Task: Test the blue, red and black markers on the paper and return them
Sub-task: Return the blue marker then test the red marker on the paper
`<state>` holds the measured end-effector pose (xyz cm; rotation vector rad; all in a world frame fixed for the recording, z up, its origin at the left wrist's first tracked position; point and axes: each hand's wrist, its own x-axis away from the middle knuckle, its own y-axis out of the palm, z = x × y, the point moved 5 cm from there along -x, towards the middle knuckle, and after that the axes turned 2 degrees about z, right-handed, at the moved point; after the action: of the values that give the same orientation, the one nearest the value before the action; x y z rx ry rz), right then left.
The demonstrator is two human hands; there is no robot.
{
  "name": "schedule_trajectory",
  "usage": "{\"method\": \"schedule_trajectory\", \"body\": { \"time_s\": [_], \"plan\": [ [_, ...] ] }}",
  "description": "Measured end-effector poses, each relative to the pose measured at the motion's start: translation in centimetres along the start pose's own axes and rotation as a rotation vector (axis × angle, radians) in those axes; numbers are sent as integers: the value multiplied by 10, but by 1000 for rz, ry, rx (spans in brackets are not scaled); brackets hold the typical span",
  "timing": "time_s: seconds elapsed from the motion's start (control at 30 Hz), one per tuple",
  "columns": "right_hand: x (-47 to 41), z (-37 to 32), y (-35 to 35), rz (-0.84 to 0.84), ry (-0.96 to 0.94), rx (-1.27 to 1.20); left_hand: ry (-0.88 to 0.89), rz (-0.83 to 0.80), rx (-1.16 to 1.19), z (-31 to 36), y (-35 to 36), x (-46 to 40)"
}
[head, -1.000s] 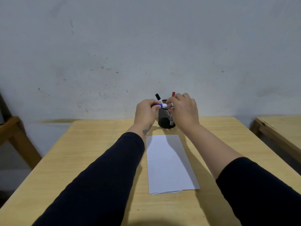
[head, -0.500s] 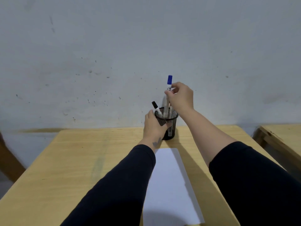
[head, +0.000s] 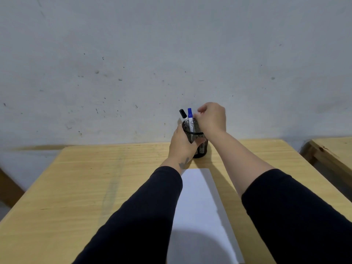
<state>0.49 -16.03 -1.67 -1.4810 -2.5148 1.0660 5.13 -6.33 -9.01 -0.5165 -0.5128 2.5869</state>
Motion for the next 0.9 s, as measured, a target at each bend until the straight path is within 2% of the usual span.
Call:
{"method": "schedule_trajectory", "body": {
  "time_s": [0.1, 0.23, 0.5, 0.9],
  "plan": [
    [-5, 13, -14, 100, 60, -21, -14, 6, -5, -2, 0, -1],
    [-2, 29, -7, 32, 158, -1, -2, 5, -13, -6, 2, -4],
    [-1, 20, -6, 131, 92, -75, -13, 13, 5, -10, 4, -6],
    [19, -31, -82, 235, -153, -330, -59, -34, 35, 2, -8, 4]
  ]
}}
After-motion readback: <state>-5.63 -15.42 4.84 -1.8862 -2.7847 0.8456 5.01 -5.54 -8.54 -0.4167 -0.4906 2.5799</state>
